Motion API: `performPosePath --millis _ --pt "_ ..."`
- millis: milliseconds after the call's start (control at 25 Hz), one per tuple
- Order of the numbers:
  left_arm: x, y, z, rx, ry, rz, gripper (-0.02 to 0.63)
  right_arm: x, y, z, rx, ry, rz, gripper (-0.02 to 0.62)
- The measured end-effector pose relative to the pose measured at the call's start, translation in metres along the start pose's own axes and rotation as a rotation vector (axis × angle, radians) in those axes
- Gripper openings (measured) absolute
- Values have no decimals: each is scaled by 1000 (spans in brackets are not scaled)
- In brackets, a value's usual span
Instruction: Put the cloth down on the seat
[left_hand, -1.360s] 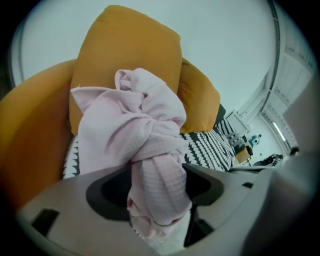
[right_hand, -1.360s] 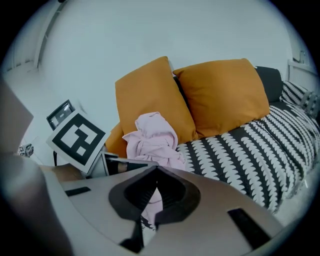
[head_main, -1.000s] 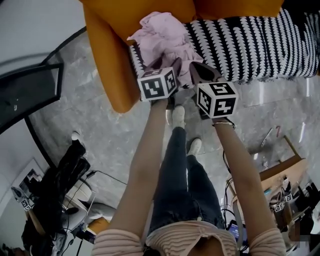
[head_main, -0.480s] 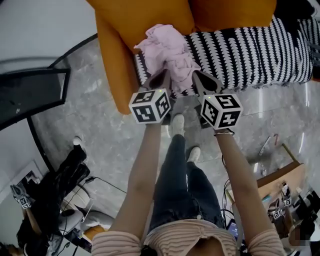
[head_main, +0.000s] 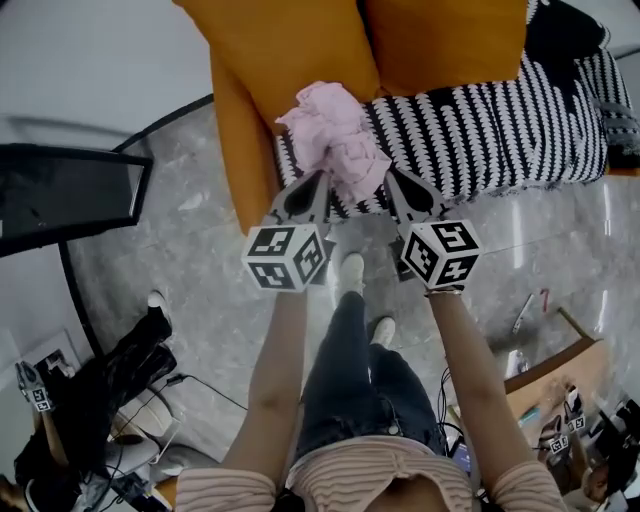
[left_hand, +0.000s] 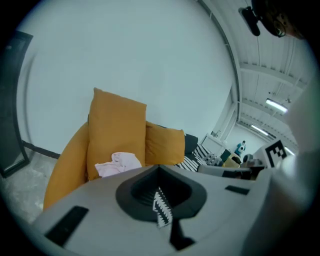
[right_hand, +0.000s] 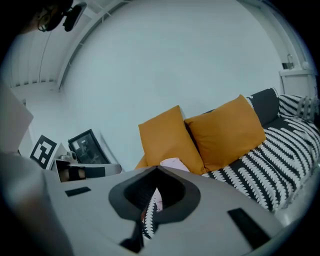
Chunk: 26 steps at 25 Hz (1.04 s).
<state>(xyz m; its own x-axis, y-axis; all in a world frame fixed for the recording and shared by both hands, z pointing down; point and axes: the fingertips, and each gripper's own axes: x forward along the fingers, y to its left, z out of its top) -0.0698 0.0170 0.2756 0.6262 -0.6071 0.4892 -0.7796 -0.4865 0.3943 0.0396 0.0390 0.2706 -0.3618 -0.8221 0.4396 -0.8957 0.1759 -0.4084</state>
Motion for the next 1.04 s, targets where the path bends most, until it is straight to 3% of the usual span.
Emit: performPosePath --millis 240,760,1040 --pt "-51 -30 37 14 -82 -7 11 -43 33 29 -45 -54 24 8" --pt "-117 -78 30 101 -178 -30 12 -118 53 29 -35 -195 55 8" --pt "-166 -120 56 153 -201 -56 12 -183 85 73 -42 -290 77 8"
